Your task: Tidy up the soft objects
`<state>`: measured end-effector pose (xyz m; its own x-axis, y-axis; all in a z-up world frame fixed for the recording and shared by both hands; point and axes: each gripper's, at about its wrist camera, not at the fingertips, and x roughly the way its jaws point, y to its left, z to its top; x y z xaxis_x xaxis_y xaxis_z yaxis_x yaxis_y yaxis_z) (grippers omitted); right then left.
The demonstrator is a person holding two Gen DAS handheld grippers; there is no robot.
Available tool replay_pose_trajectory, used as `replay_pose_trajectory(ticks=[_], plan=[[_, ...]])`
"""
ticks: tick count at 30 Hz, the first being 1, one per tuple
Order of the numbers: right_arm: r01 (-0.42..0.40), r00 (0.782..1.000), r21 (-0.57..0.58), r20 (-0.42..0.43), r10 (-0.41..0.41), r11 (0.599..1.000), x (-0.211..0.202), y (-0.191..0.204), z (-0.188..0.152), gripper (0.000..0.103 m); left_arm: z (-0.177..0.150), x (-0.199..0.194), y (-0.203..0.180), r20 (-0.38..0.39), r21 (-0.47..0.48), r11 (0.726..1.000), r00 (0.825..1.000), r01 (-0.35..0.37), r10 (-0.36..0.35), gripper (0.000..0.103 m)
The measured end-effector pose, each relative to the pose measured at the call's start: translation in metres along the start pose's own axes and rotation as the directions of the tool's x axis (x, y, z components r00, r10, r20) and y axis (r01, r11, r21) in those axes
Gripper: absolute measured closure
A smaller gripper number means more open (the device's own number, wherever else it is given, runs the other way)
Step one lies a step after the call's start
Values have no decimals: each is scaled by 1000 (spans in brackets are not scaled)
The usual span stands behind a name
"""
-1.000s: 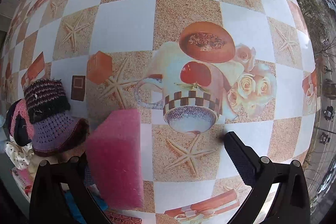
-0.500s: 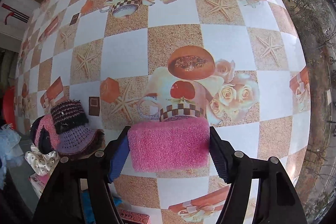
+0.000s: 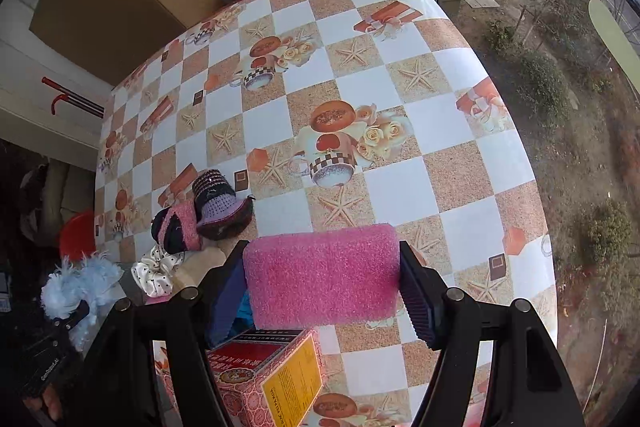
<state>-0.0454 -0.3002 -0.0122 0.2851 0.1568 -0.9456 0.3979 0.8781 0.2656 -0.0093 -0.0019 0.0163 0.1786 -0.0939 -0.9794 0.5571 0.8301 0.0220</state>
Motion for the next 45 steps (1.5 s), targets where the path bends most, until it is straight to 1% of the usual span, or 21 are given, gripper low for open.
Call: replay_pose_trajectory(ticks=[6,10,13,15,21,27,31,36,40,45], plan=[[13,999,76,40,-16,997,-41,2,-47,32,-32,-12,-24,13,110,993,999,44,-46,79],[38,998,126,51,-45,991,-58,-1,-77,32,-49,-18,-34,6,161,983,996,84,-86,79],[47,997,143,55,-55,989,-68,3,-96,32,-59,-21,-39,17,197,977,996,84,-89,79],[48,997,142,57,-56,989,-74,10,-108,32,-63,-23,-40,23,202,975,995,91,-97,79],[31,997,114,64,-38,993,-83,44,-136,32,-76,-33,-33,46,190,975,991,113,-124,79],[14,1000,31,22,-14,999,-77,81,-161,32,-84,-44,-13,85,146,983,988,115,-128,79],[-15,1000,-37,-13,15,999,-69,105,-173,32,-87,-51,9,116,88,991,987,102,-112,79],[-62,998,-148,-41,56,987,-62,142,-185,32,-92,-62,42,152,22,997,986,69,-71,79],[-60,998,-234,-38,52,970,-60,169,-189,32,-102,-64,63,157,-18,999,987,49,-45,79],[-45,999,-308,-18,41,950,-62,196,-187,32,-120,-63,81,137,-62,997,990,37,-28,79]])
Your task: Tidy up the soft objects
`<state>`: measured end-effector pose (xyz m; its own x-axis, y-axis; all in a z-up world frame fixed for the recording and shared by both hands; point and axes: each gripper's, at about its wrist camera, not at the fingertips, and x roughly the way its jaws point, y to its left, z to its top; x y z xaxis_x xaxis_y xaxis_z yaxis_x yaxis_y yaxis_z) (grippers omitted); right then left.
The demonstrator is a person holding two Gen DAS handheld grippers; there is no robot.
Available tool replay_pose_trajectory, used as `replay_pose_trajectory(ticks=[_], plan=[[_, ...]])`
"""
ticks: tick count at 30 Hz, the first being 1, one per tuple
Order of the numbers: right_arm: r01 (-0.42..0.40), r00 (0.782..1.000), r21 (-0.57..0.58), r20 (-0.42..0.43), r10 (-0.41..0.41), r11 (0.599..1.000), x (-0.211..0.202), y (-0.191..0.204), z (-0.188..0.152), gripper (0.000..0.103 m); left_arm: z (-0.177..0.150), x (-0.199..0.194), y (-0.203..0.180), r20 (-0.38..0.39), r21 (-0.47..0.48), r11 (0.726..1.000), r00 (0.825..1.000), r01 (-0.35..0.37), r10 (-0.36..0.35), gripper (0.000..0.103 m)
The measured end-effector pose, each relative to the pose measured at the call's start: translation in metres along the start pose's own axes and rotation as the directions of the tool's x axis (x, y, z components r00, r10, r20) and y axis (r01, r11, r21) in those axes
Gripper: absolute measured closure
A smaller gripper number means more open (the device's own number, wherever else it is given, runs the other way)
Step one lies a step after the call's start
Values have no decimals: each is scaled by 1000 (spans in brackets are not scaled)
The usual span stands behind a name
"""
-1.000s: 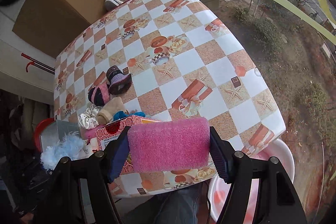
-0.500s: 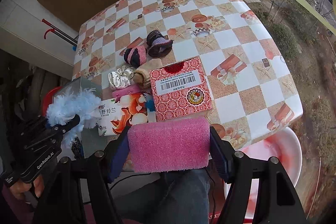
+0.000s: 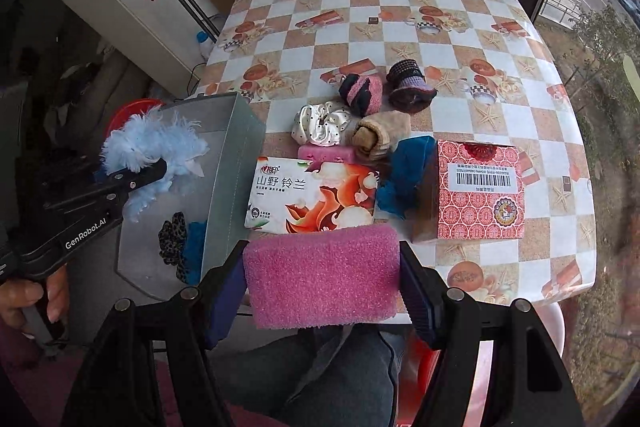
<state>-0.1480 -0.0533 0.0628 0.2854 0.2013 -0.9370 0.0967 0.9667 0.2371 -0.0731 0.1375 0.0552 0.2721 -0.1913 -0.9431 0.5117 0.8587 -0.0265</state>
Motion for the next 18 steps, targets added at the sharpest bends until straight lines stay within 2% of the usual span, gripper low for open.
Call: replay_pose_trajectory(ticks=[7,11,18], plan=[[-8,999,-57,52,11,998,-6,30,22,32,-14,-2,20,-31,-3,999,999,-40,40,79],[-12,998,-85,63,18,996,-5,43,24,32,-14,-5,29,-29,-14,999,998,-52,52,79],[-27,999,-8,27,27,1000,4,28,17,32,-11,-8,27,-11,4,999,999,-39,39,79]])
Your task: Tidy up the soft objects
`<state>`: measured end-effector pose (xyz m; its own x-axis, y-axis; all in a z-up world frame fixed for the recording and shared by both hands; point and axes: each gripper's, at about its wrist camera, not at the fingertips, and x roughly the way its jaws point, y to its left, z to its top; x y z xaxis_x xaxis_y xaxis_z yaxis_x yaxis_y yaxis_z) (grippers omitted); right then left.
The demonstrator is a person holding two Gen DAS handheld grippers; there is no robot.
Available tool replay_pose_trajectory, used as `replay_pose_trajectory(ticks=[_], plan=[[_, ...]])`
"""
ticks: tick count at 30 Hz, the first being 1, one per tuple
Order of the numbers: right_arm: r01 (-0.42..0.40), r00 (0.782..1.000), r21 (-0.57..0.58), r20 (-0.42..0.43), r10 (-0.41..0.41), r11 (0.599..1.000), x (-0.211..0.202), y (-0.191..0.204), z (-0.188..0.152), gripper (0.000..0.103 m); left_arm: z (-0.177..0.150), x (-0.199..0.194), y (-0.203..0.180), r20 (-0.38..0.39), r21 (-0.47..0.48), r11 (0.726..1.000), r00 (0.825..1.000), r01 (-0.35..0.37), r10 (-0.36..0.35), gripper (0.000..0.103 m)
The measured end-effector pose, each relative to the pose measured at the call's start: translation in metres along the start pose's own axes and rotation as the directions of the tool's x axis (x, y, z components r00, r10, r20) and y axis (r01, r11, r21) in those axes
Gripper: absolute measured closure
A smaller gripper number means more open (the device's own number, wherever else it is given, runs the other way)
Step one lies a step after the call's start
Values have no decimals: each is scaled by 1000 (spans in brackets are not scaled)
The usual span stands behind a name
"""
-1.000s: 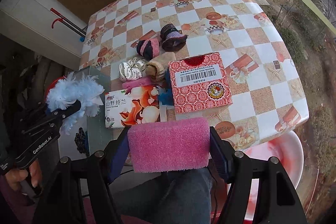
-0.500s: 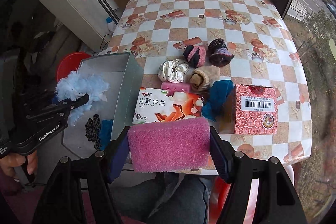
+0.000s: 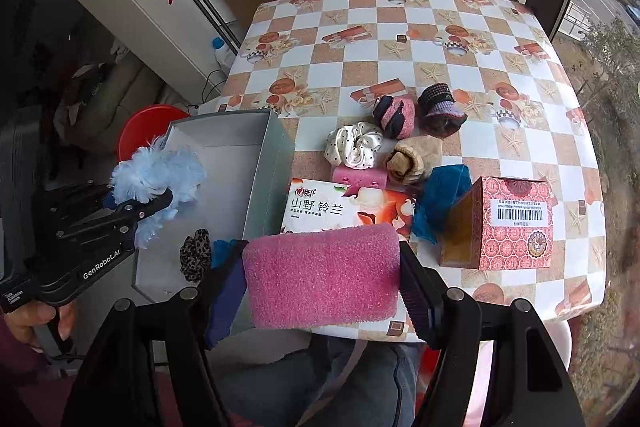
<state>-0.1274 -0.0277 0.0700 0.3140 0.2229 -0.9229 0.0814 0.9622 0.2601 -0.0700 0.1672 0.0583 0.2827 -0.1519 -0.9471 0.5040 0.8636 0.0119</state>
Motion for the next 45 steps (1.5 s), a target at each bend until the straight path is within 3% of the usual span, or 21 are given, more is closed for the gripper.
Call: replay_pose_trajectory(ticks=[13,23,34,45], plan=[[12,1000,18,-20,-12,1000,2,-2,-3,32,-2,-1,5,15,-16,1000,1000,18,-18,79],[-1,997,-75,-73,-5,997,17,17,1,32,-21,1,26,19,-134,991,1000,7,-5,79],[-47,990,-241,-142,13,969,40,56,8,32,-45,6,53,0,-297,955,1000,-25,27,79],[-98,980,-320,-194,36,942,67,91,25,32,-52,27,64,-55,-356,933,998,-49,31,79]])
